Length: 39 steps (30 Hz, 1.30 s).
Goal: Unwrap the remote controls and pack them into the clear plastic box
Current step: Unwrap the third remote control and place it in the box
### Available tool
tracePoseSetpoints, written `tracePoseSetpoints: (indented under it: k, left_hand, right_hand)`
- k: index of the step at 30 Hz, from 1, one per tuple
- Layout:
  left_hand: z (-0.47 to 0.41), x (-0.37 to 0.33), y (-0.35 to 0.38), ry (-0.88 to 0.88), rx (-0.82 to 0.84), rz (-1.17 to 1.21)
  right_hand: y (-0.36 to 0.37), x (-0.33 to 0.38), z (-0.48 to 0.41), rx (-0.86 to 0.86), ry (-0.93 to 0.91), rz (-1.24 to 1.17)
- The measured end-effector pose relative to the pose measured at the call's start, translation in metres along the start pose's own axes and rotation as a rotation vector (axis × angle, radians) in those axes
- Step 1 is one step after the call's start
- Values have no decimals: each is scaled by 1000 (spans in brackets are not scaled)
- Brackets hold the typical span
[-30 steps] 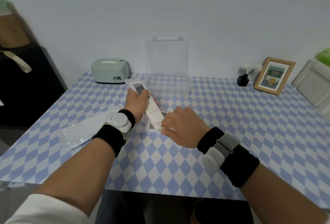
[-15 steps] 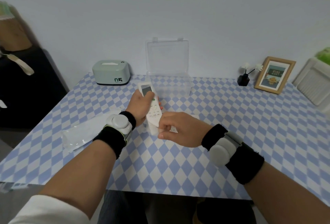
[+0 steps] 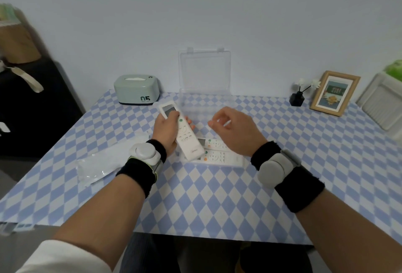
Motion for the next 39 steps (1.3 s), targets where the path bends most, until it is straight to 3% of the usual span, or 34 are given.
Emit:
tracePoseSetpoints:
  k: [2,4,7,10,13,17,22,25,28,33,39]
  left_hand:
    - [0,6,4,-95,46,135]
    - [0,5,12,-134,80,219]
    - [5,2,25,-135,150,365]
    - [7,-3,31,-131,170,340]
    - [4,-10,30,-99,142,307]
    - [3,-12,28,-83,144,362]
    - [3,-5,26,-117,113,373]
    - [3,-3,21,-120,48,385]
    - [4,1,19,-145,28,396]
    - [10,12,24,-214,86,404]
    - [13,15,27,-242,72,408]
  right_hand:
    - [25,-12,12,195,136,23]
    - [46,-14,25,283,214,-87]
    - [74,-8,36,319,285,-387]
    - [87,0,41,278,307,-572]
    - [83,-2,41,188,272,-403]
    - [58,20,33,-80,-118,118]
    - [54,29,27,-115,-126,249]
    - [58,41,28,-81,-238,368]
    - [60,44,27,-47,-238,336]
    - [64,27,22,55,-12,144]
    - [62,25,26,-38,-18,-100]
Point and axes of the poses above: each hand's wrist, its own z-axis away from the middle knuckle, its own y-axis out of the palm, x = y × z, the point moved 7 cm from there along -z, towards the middle knuckle, and after that the axes turned 13 degrees about -y, right-handed, at the moved point
